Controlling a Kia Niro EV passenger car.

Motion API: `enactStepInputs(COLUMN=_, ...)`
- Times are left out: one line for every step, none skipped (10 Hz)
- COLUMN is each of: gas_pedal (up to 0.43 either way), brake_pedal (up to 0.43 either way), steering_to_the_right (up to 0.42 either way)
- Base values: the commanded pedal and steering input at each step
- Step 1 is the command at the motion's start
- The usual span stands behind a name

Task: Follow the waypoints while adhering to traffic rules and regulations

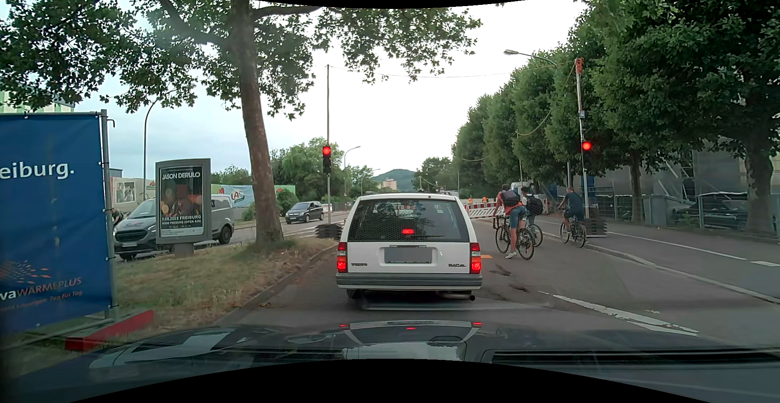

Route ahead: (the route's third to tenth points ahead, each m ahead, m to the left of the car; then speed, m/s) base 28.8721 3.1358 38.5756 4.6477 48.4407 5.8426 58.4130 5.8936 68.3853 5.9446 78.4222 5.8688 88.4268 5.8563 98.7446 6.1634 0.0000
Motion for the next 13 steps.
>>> enactStepInputs(gas_pedal=0.0, brake_pedal=0.262, steering_to_the_right=0.005)
enactStepInputs(gas_pedal=0.0, brake_pedal=0.262, steering_to_the_right=0.005)
enactStepInputs(gas_pedal=0.0, brake_pedal=0.262, steering_to_the_right=0.005)
enactStepInputs(gas_pedal=0.0, brake_pedal=0.262, steering_to_the_right=0.006)
enactStepInputs(gas_pedal=0.0, brake_pedal=0.262, steering_to_the_right=0.005)
enactStepInputs(gas_pedal=0.0, brake_pedal=0.262, steering_to_the_right=0.005)
enactStepInputs(gas_pedal=0.0, brake_pedal=0.262, steering_to_the_right=0.006)
enactStepInputs(gas_pedal=0.0, brake_pedal=0.262, steering_to_the_right=0.006)
enactStepInputs(gas_pedal=0.0, brake_pedal=0.262, steering_to_the_right=0.006)
enactStepInputs(gas_pedal=0.0, brake_pedal=0.262, steering_to_the_right=0.006)
enactStepInputs(gas_pedal=0.0, brake_pedal=0.262, steering_to_the_right=0.005)
enactStepInputs(gas_pedal=0.0, brake_pedal=0.262, steering_to_the_right=0.005)
enactStepInputs(gas_pedal=0.0, brake_pedal=0.262, steering_to_the_right=0.005)
